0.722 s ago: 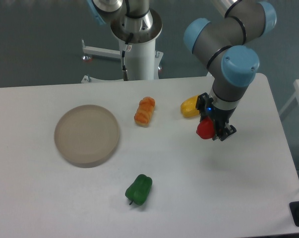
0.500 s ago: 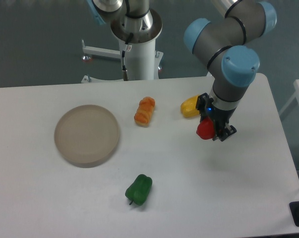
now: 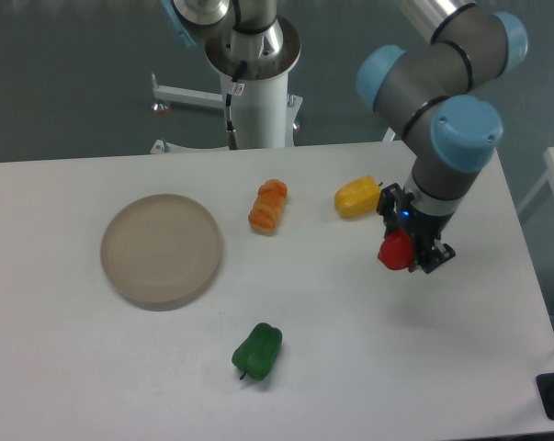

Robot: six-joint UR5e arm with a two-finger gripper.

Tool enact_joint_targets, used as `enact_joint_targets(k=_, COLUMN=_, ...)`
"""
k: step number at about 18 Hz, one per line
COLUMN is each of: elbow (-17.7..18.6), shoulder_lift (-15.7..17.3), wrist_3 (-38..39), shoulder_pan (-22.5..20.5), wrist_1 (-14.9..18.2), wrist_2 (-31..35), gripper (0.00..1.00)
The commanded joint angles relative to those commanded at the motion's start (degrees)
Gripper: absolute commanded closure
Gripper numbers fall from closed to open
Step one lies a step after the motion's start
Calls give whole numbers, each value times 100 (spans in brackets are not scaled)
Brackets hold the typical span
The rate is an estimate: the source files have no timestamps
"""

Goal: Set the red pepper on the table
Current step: 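Carry the held red pepper with the gripper away from the yellow pepper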

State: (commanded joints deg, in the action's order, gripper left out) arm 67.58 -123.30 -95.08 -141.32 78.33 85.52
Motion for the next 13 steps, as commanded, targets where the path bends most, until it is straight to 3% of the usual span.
enact_joint_targets(k=5, elbow=88, shoulder_lift=-325, wrist_3=-398, shoulder_pan=-317, wrist_1=-352, wrist_2=35, gripper=82)
enact_joint_targets(k=6, elbow=219, shoulder_lift=-335, wrist_3=-398, shoulder_pan=-326, wrist_1=-440, wrist_2=35, gripper=82)
enact_joint_targets(k=8, elbow=903, shoulder_lift=-212, wrist_3=-441, shoulder_pan=-352, wrist_1=-816, wrist_2=35, gripper=82)
enact_joint_targets(k=10, elbow=1186, shoulder_lift=-150, wrist_3=-555, shoulder_pan=-431, wrist_1=-1126, wrist_2=35, gripper=81)
enact_joint_targets(k=13, elbow=1520, shoulder_lift=-10, wrist_3=-836, shoulder_pan=-510, wrist_1=-1162, wrist_2=44, gripper=79)
